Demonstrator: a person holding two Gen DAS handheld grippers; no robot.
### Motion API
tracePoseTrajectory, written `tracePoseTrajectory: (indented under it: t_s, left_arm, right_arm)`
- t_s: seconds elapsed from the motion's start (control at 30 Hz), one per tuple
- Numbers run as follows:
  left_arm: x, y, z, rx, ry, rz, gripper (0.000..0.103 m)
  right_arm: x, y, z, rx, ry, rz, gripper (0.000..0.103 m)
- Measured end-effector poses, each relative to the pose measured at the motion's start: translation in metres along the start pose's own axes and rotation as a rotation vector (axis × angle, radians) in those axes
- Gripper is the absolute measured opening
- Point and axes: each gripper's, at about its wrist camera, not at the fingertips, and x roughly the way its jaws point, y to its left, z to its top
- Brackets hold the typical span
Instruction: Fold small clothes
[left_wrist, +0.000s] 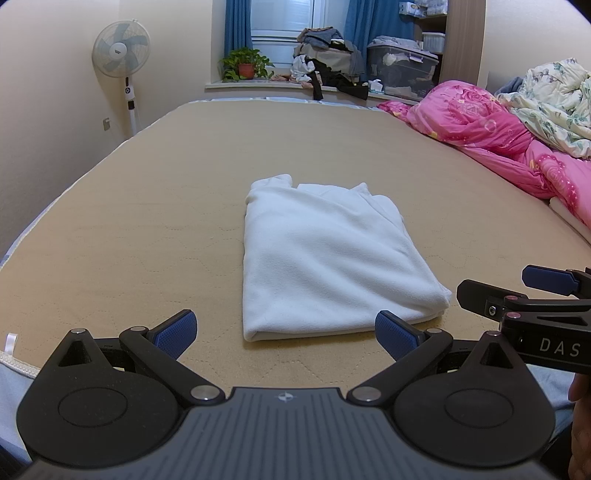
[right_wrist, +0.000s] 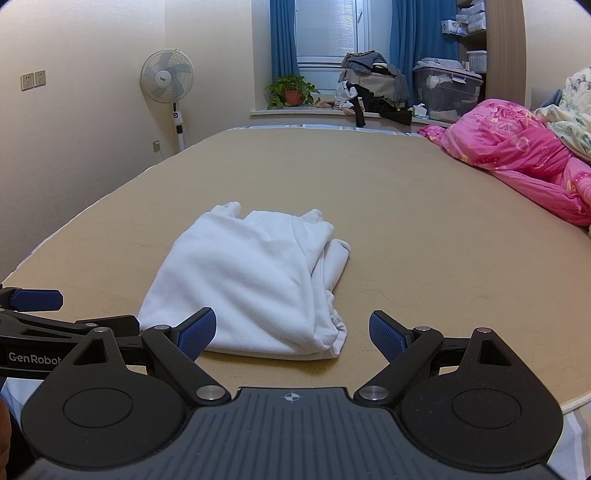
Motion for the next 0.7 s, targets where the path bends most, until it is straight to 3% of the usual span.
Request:
tracePoseTrajectory:
  t_s: [0.7]
  left_arm:
    - [-0.0003, 0.0005, 0.0003, -0.001, 0.002, 0.0, 0.103]
  right_arm:
    - [0.0024, -0.0006, -0.0038, 0.007, 0.008, 0.002, 0.091]
